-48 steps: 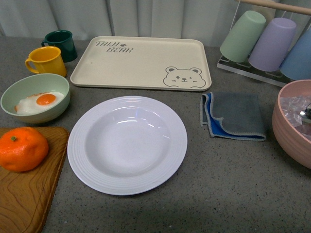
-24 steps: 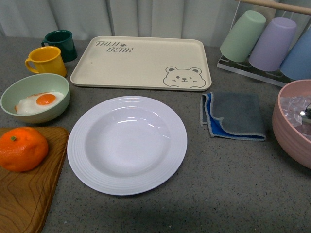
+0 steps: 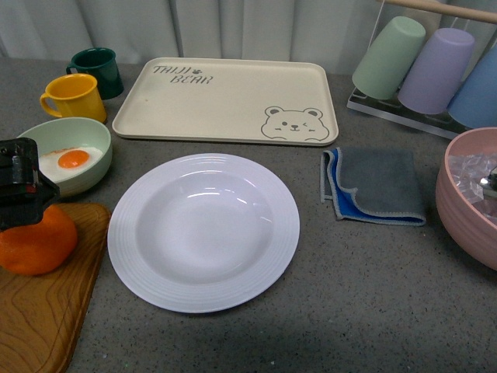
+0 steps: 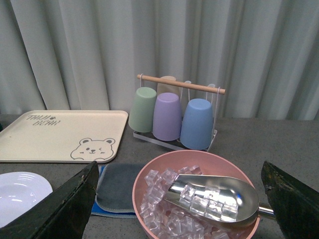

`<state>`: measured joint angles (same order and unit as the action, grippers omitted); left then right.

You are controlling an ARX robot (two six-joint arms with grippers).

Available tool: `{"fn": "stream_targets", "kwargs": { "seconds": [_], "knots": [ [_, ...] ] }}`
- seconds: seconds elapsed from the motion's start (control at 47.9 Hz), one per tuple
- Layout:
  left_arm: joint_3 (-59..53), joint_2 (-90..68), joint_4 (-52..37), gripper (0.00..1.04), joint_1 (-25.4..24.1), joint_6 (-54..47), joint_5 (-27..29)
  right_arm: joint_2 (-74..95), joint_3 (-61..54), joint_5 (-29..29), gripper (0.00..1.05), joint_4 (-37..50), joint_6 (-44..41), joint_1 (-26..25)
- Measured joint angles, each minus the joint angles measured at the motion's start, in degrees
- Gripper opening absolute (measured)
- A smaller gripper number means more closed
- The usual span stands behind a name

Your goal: Place orange and plate with both arms

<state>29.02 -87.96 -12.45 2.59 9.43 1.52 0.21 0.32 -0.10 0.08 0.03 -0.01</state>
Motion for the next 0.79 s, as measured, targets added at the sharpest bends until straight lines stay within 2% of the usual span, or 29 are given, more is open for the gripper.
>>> {"fn": "stream_targets", "kwargs": {
  "seconds": [0.125,0.25,0.73,0.793],
  "knots": [
    [1.5,-3.9,-0.2,0.98,-1.0,-0.6,1.1,0.0,0.0,0.0,0.95,0.0,0.0,0.0],
    [3.4,-6.0,2.3,0.98,-1.5,-0.1,-1.7,0.0,0.0,0.0,0.95,0.0,0.0,0.0],
    [5.8,-12.8,4.0,0.98,-1.6,-0.8,-0.4,0.0,0.0,0.0,0.95,0.0,0.0,0.0],
    [6.0,-13.1,4.0,0.92,-1.6,-0.7,0.0,0.0,0.0,0.0,0.95,0.0,0.0,0.0]
  ]
}}
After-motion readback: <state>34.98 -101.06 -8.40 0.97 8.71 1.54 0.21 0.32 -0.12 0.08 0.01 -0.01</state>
